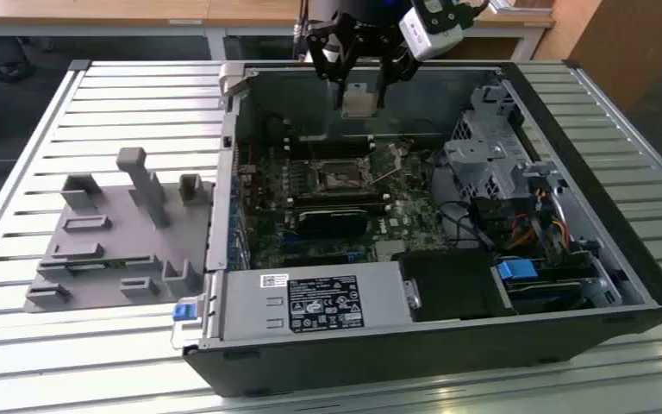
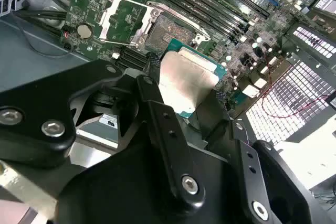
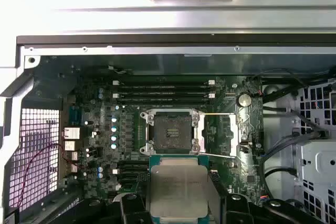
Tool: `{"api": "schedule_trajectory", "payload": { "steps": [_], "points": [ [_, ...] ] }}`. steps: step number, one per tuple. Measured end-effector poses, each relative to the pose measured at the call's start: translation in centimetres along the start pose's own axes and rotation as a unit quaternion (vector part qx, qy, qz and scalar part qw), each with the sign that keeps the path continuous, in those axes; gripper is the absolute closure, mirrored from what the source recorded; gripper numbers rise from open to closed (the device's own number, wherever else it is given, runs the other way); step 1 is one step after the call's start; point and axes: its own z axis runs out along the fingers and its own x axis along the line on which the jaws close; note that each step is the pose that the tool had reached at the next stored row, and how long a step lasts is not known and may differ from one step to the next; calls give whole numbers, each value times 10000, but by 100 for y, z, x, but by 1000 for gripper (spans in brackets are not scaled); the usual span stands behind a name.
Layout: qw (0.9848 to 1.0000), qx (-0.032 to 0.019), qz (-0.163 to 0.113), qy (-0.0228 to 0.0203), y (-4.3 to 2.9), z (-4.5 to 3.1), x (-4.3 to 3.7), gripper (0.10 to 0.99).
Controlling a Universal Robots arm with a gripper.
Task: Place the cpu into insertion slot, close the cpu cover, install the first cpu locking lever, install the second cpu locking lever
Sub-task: 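Place the cpu into insertion slot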
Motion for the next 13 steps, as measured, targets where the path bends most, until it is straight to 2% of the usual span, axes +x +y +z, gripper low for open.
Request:
{"api": "schedule_trajectory", "payload": {
  "steps": [9, 13],
  "points": [
    [10000, 0, 9, -1, 0, 0, 0, 561],
    [9997, -2, 232, -21, 0, 1, 0, 561]
  ]
}}
